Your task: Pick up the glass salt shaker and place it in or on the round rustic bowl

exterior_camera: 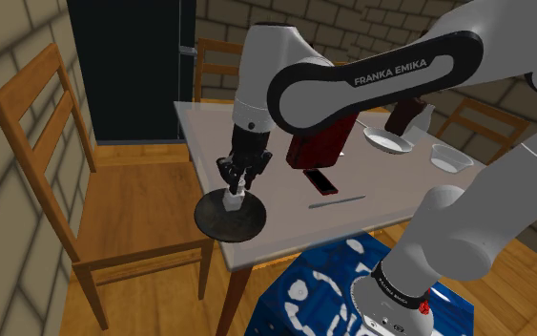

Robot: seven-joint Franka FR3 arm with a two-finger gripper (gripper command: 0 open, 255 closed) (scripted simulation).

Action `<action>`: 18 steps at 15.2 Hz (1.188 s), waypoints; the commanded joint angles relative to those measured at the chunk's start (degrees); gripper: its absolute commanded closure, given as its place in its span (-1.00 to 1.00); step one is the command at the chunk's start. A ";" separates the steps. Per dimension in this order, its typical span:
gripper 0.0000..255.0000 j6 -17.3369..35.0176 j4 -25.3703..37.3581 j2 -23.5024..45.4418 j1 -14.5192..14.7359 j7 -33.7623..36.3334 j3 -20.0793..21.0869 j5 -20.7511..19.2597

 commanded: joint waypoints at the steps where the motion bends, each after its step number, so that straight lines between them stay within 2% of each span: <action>1: 1.00 0.88 -0.52 0.33 0.01 0.08 0.09 -0.05; 8: 1.00 0.87 -0.52 0.33 0.01 0.08 0.09 -0.05; 9: -1.00 0.87 -0.52 0.33 0.01 0.08 0.09 -0.05; 14: -1.00 0.87 -0.52 0.33 0.01 0.08 0.09 -0.06; 18: -1.00 -6.76 4.52 -2.33 -0.02 -0.35 -0.59 0.29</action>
